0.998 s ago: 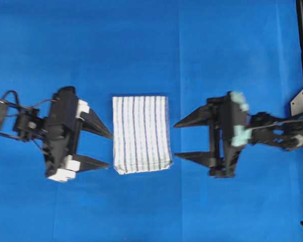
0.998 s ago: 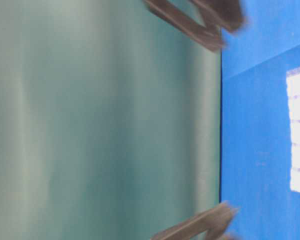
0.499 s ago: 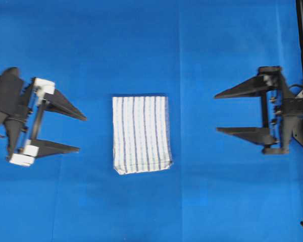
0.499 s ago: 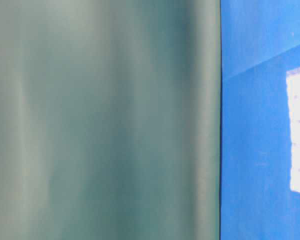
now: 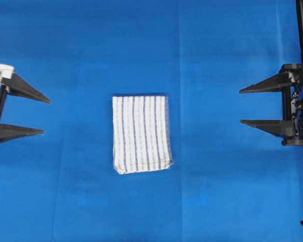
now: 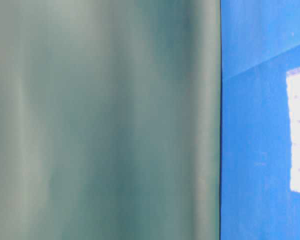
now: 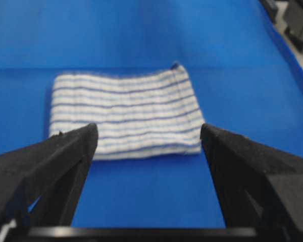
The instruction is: Fold the blue towel.
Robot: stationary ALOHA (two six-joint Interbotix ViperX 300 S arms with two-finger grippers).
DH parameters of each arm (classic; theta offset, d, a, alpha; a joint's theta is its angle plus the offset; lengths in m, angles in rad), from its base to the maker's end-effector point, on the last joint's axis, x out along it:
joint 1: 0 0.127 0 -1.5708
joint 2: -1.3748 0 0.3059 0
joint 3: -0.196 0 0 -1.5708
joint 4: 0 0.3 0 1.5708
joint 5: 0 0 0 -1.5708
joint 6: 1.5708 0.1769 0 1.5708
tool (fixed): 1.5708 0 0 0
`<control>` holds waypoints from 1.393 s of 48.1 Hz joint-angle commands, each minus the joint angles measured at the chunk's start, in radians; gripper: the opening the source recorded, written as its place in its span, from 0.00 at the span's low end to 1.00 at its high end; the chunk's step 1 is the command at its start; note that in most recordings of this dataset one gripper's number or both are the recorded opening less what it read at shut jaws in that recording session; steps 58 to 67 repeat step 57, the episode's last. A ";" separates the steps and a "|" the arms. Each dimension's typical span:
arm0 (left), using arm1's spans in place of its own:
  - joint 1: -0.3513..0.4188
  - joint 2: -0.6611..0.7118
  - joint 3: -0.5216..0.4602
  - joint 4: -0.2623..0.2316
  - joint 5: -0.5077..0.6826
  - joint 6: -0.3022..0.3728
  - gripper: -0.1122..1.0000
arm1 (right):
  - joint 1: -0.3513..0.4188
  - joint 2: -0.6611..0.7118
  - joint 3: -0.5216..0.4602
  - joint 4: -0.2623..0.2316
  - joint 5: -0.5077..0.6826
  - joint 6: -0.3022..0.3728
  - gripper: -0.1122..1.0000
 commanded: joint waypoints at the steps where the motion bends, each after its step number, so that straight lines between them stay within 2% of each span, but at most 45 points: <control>1: 0.011 -0.054 0.029 0.002 -0.006 0.003 0.80 | 0.000 -0.002 0.006 0.008 -0.020 0.005 0.84; 13: 0.029 -0.175 0.123 0.002 -0.003 0.003 0.79 | 0.002 0.005 0.055 0.026 -0.052 0.017 0.83; 24: 0.032 -0.225 0.178 -0.002 -0.008 0.000 0.79 | 0.002 0.009 0.083 0.035 -0.061 0.046 0.79; 67: 0.041 -0.253 0.183 0.002 -0.002 0.000 0.79 | 0.002 0.020 0.086 0.035 -0.074 0.052 0.79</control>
